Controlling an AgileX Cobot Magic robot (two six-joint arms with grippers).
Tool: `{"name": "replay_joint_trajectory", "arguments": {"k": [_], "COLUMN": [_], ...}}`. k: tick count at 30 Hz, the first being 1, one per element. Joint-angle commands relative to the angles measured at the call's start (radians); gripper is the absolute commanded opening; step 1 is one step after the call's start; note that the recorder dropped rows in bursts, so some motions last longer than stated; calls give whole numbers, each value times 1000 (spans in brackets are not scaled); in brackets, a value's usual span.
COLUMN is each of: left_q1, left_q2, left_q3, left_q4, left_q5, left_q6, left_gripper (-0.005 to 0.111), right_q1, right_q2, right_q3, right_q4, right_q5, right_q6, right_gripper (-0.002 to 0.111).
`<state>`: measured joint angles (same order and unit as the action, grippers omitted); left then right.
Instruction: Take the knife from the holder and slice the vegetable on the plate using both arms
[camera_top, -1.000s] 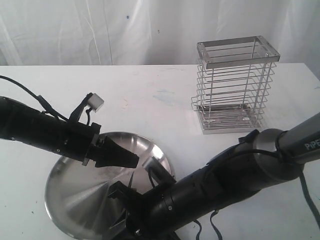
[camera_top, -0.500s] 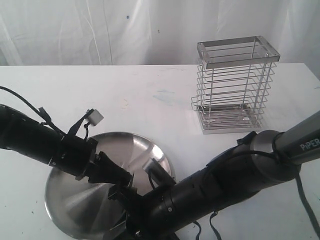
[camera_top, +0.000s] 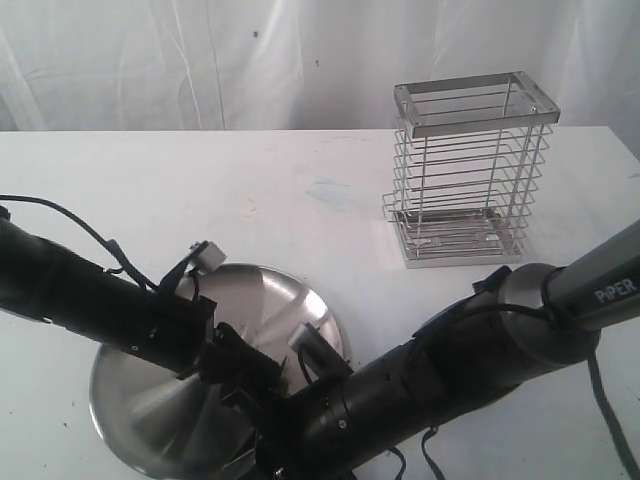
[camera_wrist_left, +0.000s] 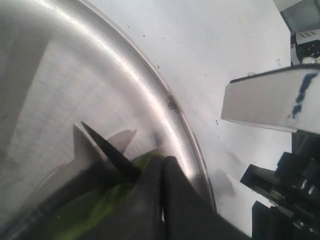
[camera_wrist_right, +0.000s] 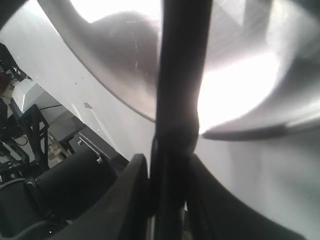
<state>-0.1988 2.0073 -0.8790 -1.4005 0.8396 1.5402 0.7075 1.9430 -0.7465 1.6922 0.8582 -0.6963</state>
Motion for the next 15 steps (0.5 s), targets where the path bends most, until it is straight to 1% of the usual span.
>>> {"name": "replay_joint_trajectory", "arguments": {"k": [1,5,11,15], "left_q1": [-36,-33,-33,-33], "left_q2": [19,19,17,17], "left_q3": [5,-13,-54,-72], "left_q4": [27,25,18,12], "left_q5": [-117,-113,-20,-1], "left_q6": [-19,-24,-22,-22], "left_gripper": [0,0,0,0], "right_q1": [2,12,29,29], "right_q2": [-7,-7,-7,-7], "right_q3": [2,2,2,2], "right_q4": [13,15,15,15], "right_q5": [67,78,75,72], "right_q6": [-30,-32,-67,-71], "right_gripper": [0,0,0,0]}}
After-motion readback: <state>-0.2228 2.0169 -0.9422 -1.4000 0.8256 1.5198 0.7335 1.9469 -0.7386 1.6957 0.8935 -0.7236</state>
